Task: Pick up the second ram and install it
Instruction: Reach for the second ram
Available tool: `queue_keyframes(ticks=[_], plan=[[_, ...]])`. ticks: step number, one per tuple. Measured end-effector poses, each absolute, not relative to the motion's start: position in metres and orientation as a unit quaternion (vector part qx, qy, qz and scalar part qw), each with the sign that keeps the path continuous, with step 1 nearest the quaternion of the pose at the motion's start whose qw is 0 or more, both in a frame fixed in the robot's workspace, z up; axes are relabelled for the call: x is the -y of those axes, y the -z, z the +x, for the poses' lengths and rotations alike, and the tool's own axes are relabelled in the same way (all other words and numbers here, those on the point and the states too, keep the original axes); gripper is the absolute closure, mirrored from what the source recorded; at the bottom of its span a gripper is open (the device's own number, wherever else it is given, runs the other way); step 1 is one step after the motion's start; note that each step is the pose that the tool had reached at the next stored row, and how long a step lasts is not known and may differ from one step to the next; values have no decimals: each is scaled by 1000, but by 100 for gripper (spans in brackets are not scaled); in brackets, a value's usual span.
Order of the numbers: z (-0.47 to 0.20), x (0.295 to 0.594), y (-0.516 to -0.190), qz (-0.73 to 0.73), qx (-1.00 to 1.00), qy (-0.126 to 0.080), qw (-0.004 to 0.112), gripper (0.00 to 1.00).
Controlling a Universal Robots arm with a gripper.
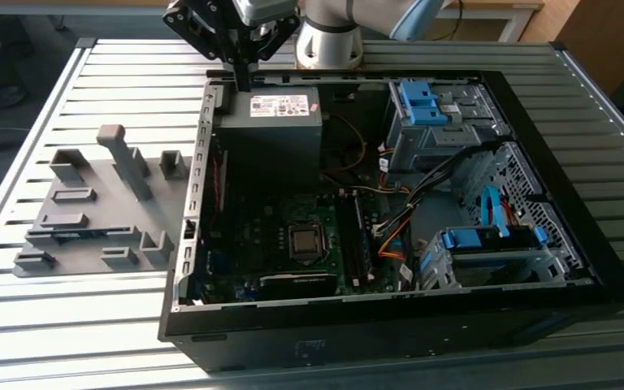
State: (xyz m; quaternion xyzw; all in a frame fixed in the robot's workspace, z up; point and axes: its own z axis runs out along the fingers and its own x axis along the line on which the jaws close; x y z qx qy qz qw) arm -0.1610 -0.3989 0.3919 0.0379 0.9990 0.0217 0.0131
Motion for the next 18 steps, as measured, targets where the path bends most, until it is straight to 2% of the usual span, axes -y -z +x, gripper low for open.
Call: queue_keyframes(ticks=[18], plan=[[-168, 399, -392, 38, -999, -22, 13, 89]])
